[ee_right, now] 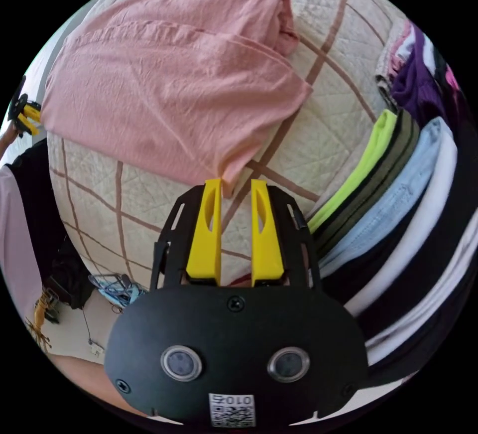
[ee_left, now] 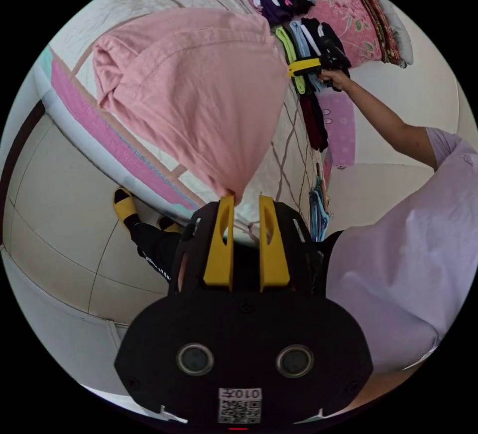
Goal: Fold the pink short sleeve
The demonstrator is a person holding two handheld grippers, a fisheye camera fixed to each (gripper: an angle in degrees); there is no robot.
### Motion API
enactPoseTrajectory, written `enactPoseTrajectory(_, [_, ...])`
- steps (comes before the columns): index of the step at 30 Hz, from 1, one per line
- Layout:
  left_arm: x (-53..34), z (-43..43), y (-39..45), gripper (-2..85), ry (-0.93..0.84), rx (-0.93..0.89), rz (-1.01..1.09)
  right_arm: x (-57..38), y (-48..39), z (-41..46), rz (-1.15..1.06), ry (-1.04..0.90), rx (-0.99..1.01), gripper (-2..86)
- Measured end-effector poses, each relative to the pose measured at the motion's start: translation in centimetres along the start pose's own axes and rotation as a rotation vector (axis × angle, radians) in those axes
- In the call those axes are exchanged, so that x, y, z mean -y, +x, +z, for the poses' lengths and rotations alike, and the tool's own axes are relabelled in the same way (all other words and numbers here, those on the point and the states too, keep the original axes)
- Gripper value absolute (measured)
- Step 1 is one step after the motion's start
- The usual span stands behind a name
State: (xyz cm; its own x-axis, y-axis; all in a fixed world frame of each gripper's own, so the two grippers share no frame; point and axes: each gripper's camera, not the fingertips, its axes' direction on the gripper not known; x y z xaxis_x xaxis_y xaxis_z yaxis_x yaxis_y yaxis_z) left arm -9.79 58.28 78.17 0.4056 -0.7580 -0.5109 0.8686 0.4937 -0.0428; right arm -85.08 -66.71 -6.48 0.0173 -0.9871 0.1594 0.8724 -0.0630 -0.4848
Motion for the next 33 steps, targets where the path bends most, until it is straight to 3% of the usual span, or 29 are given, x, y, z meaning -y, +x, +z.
enactPoseTrajectory(6, [-2.6, -4.2, -0.3, 7.9, 0.15, 0.079, -0.109, -2.0, -1.0, -3.8, 0.161, 0.271, -0.032, 9.7])
enactPoseTrajectory(10, [-0.3, -6.7, -0.6, 7.9, 0.235, 0.141, -0.159, -0.5, -2.8, -5.1, 0.163, 0.443, 0.149, 9.2])
enactPoseTrajectory(14, [0.7, -6.6, -2.4, 4.3, 0.319, 0.015, -0.242, 3.2, -5.6, -3.2, 0.154, 0.407, 0.172, 9.2])
enactPoseTrajectory(20, [-0.5, -7.0, -1.6, 1.5, 0.381, 0.05, -0.207, 7.6, -7.1, -0.5, 0.18, 0.342, 0.174, 8.6])
enactPoseTrajectory(25, [-1.0, -7.7, -2.1, 4.0, 0.406, -0.021, -0.196, 9.8, -9.6, 0.9, 0.166, 0.267, 0.029, 8.4])
enactPoseTrajectory(33, [-0.5, -9.6, -4.2, 7.1, 0.455, -0.202, -0.237, 9.3, -14.3, -0.1, 0.188, 0.416, 0.129, 6.8])
